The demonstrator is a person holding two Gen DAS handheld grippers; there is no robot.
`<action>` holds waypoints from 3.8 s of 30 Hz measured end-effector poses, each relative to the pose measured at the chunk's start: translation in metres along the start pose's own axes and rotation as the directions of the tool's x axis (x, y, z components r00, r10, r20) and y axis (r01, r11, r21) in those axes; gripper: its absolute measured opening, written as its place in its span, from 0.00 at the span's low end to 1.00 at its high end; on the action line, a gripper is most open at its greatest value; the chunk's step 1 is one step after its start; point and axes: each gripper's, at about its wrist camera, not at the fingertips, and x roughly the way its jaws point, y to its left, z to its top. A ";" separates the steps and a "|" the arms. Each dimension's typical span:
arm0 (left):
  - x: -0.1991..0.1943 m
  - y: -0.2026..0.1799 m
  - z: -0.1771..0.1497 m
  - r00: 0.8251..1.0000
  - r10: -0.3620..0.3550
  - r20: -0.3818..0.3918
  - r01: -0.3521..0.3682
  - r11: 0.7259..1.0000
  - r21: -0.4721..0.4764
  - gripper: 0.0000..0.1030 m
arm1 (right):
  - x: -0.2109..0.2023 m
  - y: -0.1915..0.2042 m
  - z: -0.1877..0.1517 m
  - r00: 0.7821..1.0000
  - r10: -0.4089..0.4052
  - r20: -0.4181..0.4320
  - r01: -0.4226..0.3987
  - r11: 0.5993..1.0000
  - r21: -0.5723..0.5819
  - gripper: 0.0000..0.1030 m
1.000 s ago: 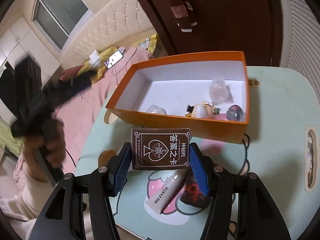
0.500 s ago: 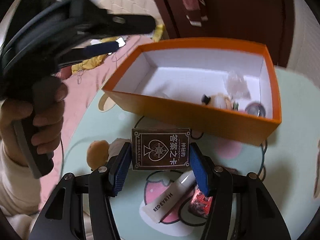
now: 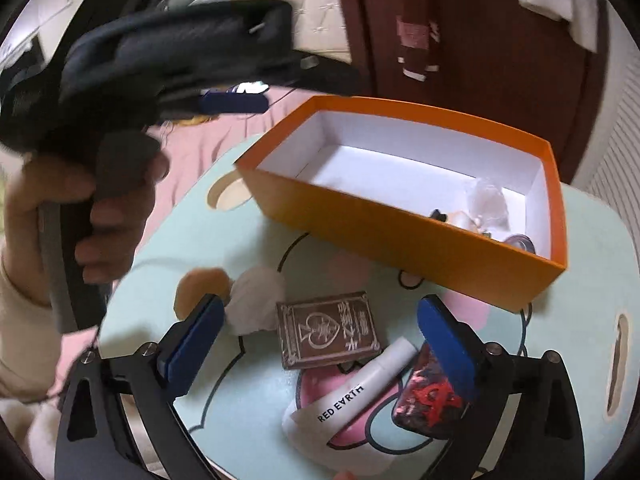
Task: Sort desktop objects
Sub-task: 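Carry the card deck out and lower it onto the table near the tube, then reach into the box and grasp the clear plastic bag with the left gripper, then lift the plastic bag out and drop it on the table, open left gripper, then reach into the box and grasp the clear heart-shaped container with the right gripper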
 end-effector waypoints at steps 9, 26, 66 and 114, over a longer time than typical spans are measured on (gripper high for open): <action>0.067 -0.043 0.019 0.973 -0.025 -0.231 0.038 0.998 0.052 0.91 | -0.042 -0.057 -0.002 0.995 0.033 0.091 -0.053 0.973 0.225 0.95; 0.158 -0.083 0.029 0.890 0.101 -0.444 -0.019 0.983 0.185 0.30 | -0.062 -0.083 -0.004 0.985 0.091 0.147 -0.133 0.942 0.309 0.95; -0.012 0.023 -0.083 0.993 -0.010 -0.119 0.009 1.000 -0.005 0.81 | -0.047 -0.051 0.012 0.993 0.091 0.071 -0.105 0.966 0.235 0.95; -0.046 0.029 -0.113 0.984 -0.068 0.167 0.076 0.996 -0.040 0.84 | 0.145 -0.025 0.125 0.754 -0.204 -0.625 0.165 0.979 -0.120 0.39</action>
